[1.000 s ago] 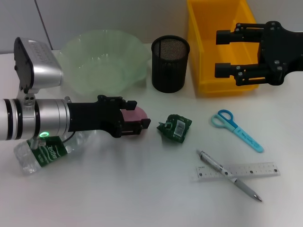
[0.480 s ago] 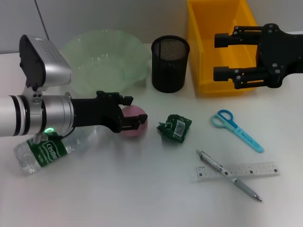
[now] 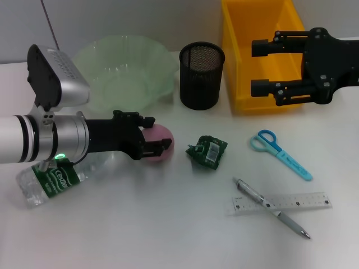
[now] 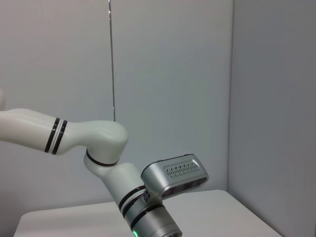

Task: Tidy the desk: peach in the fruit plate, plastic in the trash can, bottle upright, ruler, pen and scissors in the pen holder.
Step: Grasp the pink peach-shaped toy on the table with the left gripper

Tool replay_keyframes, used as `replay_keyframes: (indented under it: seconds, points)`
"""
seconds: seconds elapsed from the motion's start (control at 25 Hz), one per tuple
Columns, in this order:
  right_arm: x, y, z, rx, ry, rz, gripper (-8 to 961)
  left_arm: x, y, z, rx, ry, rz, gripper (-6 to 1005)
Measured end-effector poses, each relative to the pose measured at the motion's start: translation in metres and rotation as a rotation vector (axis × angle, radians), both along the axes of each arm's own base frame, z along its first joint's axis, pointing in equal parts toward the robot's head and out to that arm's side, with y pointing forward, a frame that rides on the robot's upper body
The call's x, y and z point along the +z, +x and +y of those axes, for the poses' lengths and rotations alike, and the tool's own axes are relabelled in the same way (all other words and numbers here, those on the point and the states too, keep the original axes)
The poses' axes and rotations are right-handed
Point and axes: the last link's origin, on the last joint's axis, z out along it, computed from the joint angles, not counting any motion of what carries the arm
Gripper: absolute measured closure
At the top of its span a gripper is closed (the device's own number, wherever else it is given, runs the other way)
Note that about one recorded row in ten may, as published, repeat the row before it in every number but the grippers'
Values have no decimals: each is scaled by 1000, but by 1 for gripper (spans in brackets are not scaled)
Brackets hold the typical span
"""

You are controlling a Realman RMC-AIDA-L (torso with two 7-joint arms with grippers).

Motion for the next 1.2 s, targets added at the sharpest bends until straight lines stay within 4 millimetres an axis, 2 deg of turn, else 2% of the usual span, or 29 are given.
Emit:
replay_keyframes:
  seconds: [1.2]
  points:
    - [-7, 0, -2, 0, -16, -8, 201, -7, -5, 4, -10, 40, 70, 454]
